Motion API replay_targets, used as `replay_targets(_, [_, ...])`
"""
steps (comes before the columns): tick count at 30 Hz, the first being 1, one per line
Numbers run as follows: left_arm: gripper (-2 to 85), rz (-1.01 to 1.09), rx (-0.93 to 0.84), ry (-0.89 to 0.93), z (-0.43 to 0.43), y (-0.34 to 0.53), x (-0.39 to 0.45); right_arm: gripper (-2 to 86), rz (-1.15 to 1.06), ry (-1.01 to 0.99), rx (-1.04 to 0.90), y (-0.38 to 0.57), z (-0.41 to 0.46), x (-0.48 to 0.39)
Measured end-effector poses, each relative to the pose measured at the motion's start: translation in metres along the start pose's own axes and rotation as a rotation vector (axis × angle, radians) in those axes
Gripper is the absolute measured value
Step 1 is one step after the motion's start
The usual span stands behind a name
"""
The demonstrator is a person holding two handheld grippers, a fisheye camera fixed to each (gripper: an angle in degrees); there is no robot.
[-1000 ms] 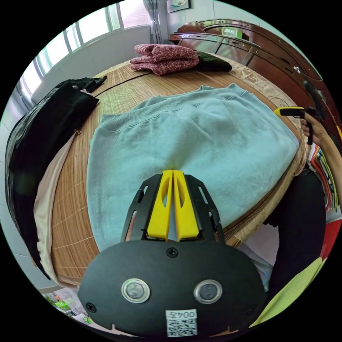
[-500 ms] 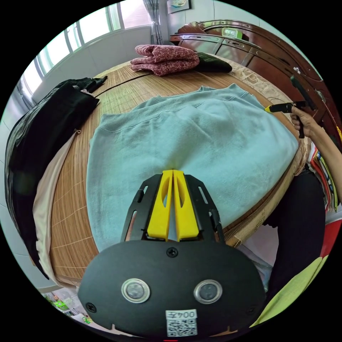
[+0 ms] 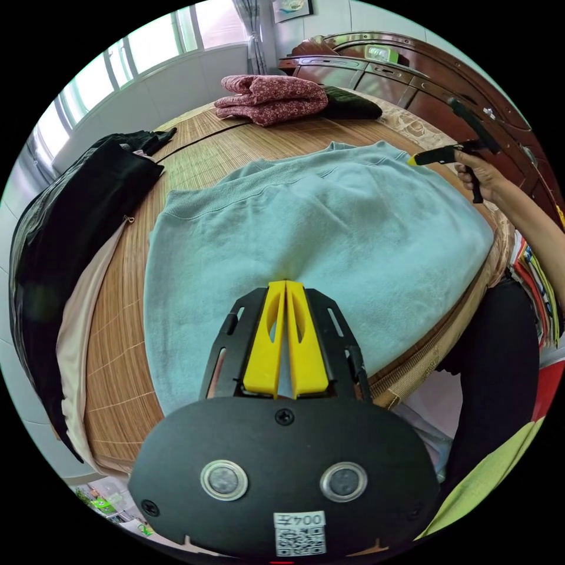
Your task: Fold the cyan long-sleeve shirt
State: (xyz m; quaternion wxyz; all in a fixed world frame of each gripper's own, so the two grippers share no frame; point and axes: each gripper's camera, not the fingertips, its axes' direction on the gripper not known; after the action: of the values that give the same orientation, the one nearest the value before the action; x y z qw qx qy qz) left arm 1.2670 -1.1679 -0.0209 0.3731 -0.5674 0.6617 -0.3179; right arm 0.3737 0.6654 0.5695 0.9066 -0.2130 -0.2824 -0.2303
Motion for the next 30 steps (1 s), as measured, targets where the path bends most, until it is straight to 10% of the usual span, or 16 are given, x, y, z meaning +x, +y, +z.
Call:
replay_targets(3, [0.2, -0.005, 0.008, 0.005, 0.0, 0.001, -0.007, 2.2, -0.039, 0.105, -0.027, -0.007, 0.009, -0.002])
replay_targets(12, [0.2, -0.027, 0.042, 0.081, -0.004, 0.003, -0.041, 6.6, 0.469, -0.429, 0.291, 0.049, -0.016, 0.078])
replay_targets(22, [0.2, -0.016, 0.183, 0.218, -0.043, -0.043, -0.065, 6.0, -0.179, -0.304, 0.205, 0.054, -0.03, -0.089])
replay_targets(30, [0.2, 0.002, -0.009, 0.089, 0.015, -0.092, -0.079, 6.2, -0.273, -0.154, 0.063, 0.028, 0.003, -0.141])
